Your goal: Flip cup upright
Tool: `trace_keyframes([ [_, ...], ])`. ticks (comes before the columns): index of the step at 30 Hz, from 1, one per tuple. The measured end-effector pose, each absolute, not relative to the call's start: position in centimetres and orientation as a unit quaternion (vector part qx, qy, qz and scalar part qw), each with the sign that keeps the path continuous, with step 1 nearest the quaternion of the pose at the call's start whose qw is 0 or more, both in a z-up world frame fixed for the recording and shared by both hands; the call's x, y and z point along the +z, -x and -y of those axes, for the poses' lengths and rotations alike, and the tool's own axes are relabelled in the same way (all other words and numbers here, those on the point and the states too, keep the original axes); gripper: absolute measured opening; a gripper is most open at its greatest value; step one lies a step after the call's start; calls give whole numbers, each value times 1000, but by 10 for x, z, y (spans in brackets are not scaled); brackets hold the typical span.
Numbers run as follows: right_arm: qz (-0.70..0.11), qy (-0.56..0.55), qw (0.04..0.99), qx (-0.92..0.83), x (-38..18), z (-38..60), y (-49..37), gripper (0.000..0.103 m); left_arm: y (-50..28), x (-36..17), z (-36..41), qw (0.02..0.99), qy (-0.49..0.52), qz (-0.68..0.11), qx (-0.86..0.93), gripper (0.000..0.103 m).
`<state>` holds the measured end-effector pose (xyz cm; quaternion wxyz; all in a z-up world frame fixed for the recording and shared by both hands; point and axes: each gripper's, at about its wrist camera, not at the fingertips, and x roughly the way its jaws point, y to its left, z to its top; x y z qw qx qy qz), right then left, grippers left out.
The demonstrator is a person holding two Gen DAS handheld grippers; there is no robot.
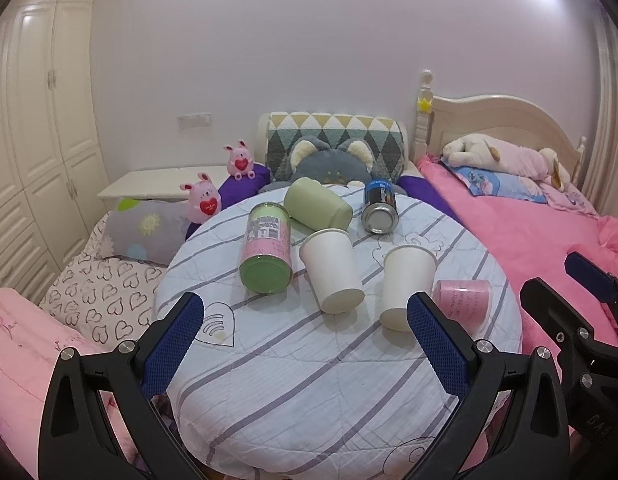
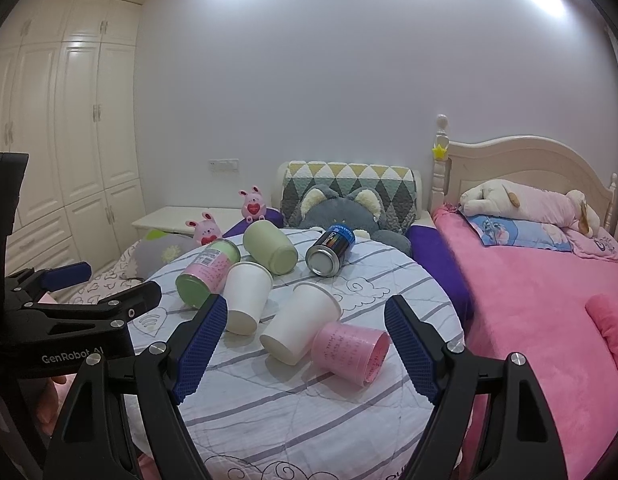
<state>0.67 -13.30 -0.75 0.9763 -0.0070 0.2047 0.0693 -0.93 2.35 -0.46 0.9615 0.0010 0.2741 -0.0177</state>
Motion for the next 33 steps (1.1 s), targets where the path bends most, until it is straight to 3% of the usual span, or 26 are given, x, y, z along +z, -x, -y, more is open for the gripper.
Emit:
trace_keyframes([
  [33, -246, -36, 968, 29, -16, 155, -29, 82, -16, -18, -14, 949, -14, -313, -24, 103],
])
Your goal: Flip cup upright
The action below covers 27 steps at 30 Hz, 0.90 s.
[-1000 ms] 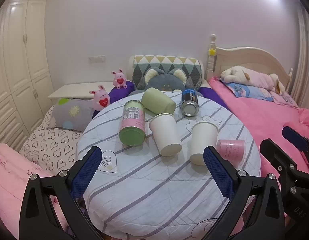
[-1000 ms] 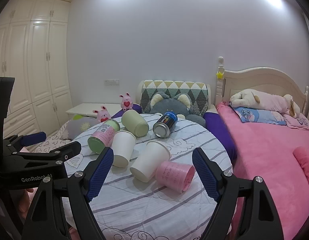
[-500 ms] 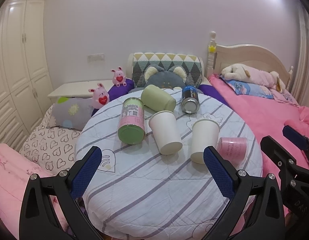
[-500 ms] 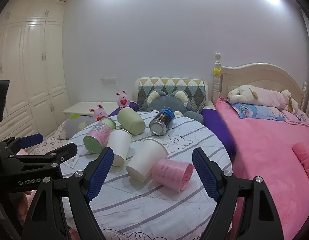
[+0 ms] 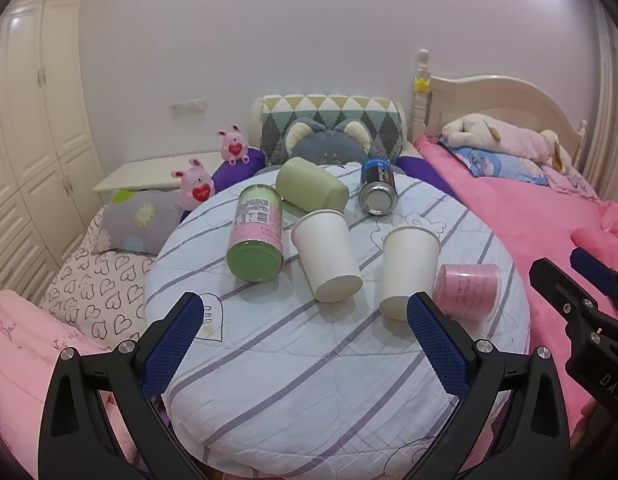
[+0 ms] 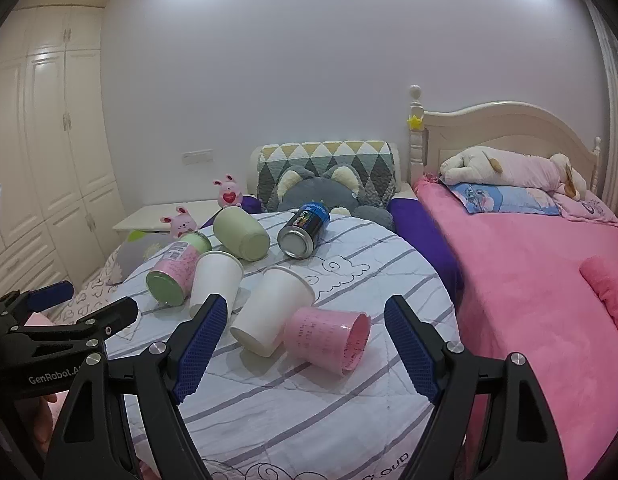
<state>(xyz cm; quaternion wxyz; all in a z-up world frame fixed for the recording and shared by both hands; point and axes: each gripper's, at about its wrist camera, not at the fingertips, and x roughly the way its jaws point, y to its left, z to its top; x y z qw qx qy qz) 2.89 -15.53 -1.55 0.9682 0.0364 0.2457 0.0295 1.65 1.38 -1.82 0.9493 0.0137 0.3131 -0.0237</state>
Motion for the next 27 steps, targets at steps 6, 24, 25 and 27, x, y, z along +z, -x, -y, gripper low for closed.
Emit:
trace_keyframes([
  [6, -251, -42, 967, 30, -19, 158, -35, 82, -24, -23, -14, 945, -11, -327, -25, 103],
  [24, -268, -50, 961, 45, -37, 162, -63, 82, -77, -57, -39, 921, 35, -389, -11, 103],
  [25, -269, -50, 961, 47, -38, 161, -66, 82, -79, -59, -36, 920, 35, -390, -16, 103],
  [27, -272, -46, 960, 49, -40, 159, -70, 82, -87, -62, -29, 918, 30, -396, -22, 103],
])
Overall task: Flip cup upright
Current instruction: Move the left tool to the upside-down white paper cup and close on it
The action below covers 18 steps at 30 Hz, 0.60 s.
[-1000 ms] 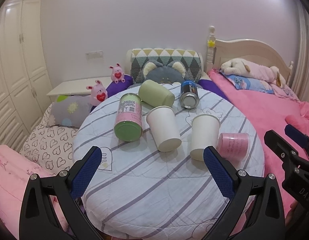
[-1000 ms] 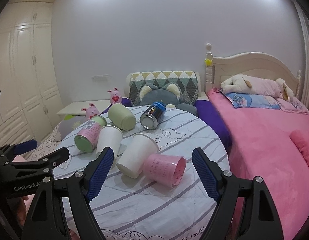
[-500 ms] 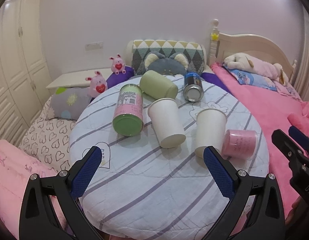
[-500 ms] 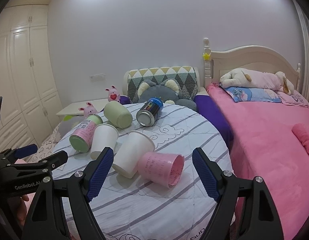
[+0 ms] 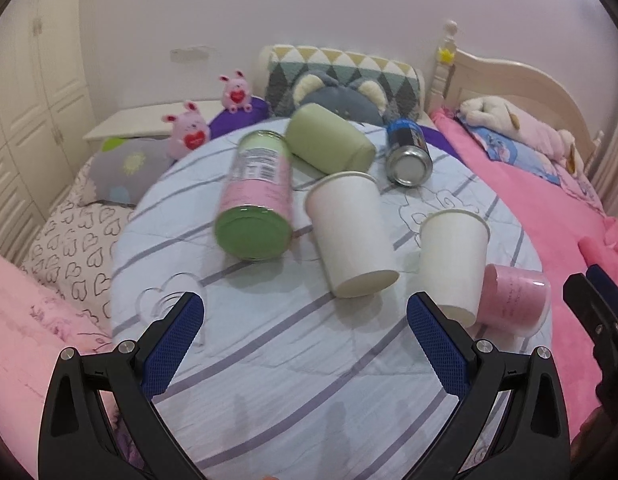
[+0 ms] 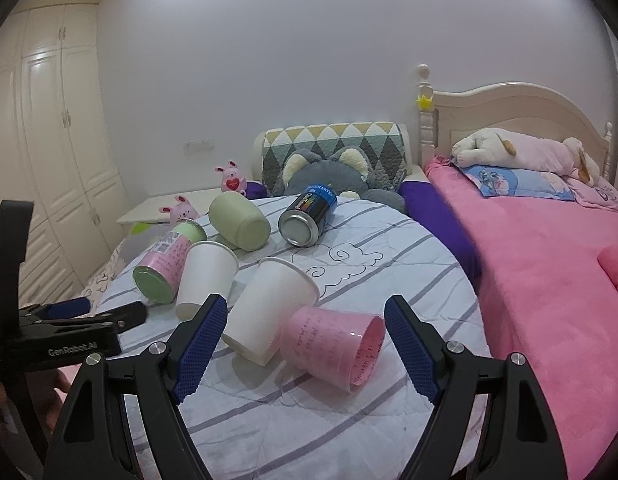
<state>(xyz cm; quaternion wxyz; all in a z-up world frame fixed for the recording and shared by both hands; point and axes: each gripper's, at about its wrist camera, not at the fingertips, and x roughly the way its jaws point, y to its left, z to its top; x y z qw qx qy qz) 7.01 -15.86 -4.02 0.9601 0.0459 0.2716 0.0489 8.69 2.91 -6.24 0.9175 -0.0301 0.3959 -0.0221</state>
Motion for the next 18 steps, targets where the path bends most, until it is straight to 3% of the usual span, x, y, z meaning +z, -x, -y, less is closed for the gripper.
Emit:
trace_keyframes([
  [18, -273, -17, 960, 59, -53, 159, -99, 82, -158, -99, 1, 894, 33, -446, -38, 102],
])
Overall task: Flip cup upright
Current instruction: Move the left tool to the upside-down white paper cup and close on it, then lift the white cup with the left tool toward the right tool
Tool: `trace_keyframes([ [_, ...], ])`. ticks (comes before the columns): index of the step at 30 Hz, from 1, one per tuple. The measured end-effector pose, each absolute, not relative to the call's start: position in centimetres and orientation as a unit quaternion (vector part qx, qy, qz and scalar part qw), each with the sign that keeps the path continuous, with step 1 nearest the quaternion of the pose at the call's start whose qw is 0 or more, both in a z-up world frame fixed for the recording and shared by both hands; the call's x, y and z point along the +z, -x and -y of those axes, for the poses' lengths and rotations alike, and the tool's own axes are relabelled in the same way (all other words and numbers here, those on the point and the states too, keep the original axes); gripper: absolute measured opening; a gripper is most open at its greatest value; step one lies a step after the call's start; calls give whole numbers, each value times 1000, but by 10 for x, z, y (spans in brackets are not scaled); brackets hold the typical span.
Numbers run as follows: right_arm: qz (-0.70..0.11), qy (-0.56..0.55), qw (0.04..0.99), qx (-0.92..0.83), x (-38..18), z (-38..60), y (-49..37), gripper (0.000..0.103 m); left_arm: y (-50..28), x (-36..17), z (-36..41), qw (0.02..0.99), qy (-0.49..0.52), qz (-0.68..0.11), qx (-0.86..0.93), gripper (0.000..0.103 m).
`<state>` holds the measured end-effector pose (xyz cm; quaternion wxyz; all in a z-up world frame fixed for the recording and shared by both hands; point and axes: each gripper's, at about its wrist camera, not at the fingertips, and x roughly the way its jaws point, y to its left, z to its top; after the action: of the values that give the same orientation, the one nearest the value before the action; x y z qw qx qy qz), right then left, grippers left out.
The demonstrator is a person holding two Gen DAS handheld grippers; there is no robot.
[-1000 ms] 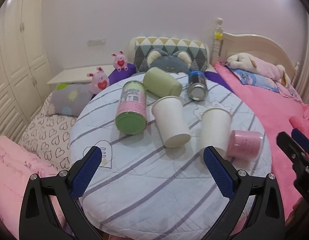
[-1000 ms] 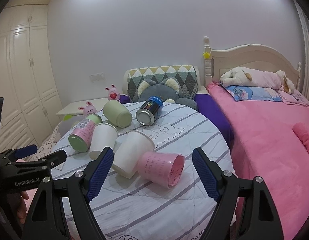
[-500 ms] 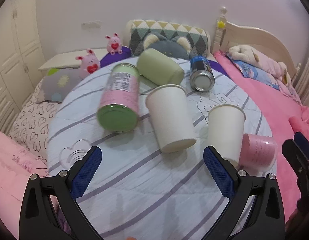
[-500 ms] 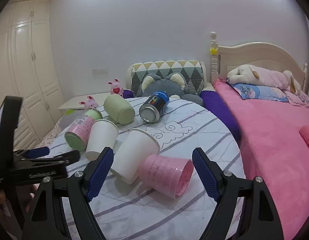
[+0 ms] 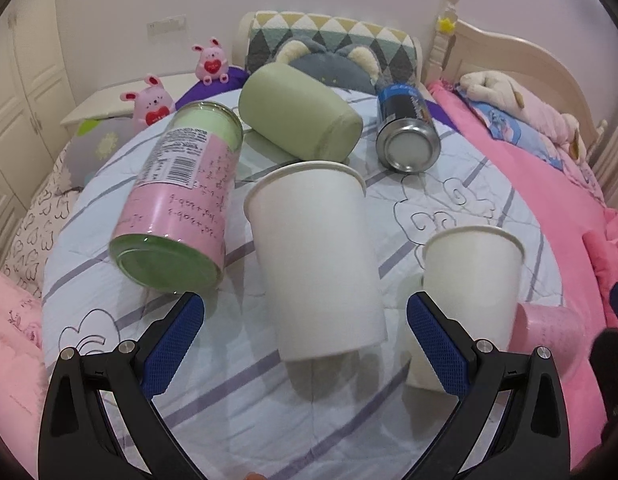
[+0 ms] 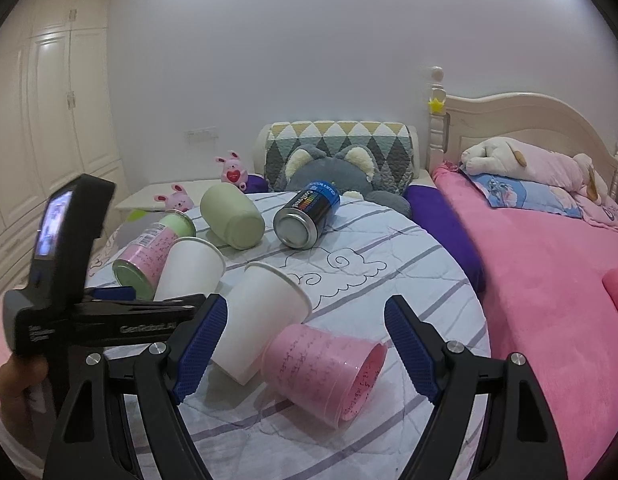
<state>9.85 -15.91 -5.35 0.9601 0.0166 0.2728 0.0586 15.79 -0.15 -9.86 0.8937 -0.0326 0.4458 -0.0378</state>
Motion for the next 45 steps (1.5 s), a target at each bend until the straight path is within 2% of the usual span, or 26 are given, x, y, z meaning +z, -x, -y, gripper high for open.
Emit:
trace_keyframes([
  [2, -272, -15, 960, 61, -54, 159, -99, 82, -162, -101, 1, 894, 29, -446, -34, 101],
  [4, -273, -15, 960, 62, -54, 158, -99, 82, -165, -104, 2, 891, 25, -452, -36, 91],
  [6, -273, -15, 960, 63, -55, 158, -100, 82, -166, -107, 1, 887, 26, -460, -40, 67],
  [9, -274, -14, 959, 65, -55, 157, -101, 82, -164, -109, 0, 882, 22, -467, -50, 59],
  [36, -293, 9, 953, 71, -56, 95, -61, 82, -57, -102, -36, 881, -13, -462, -102, 60],
  [37, -297, 9, 952, 70, -56, 92, -59, 82, -56, -103, -37, 879, -13, -465, -102, 62],
  [39, -300, 8, 951, 70, -57, 89, -58, 82, -54, -105, -37, 878, -21, -469, -97, 78],
  [40, -306, 4, 949, 71, -58, 88, -58, 82, -52, -105, -37, 878, -24, -468, -95, 81],
  [45, -322, -27, 943, 82, -57, 86, -57, 82, -41, -98, -42, 885, -30, -454, -95, 89],
])
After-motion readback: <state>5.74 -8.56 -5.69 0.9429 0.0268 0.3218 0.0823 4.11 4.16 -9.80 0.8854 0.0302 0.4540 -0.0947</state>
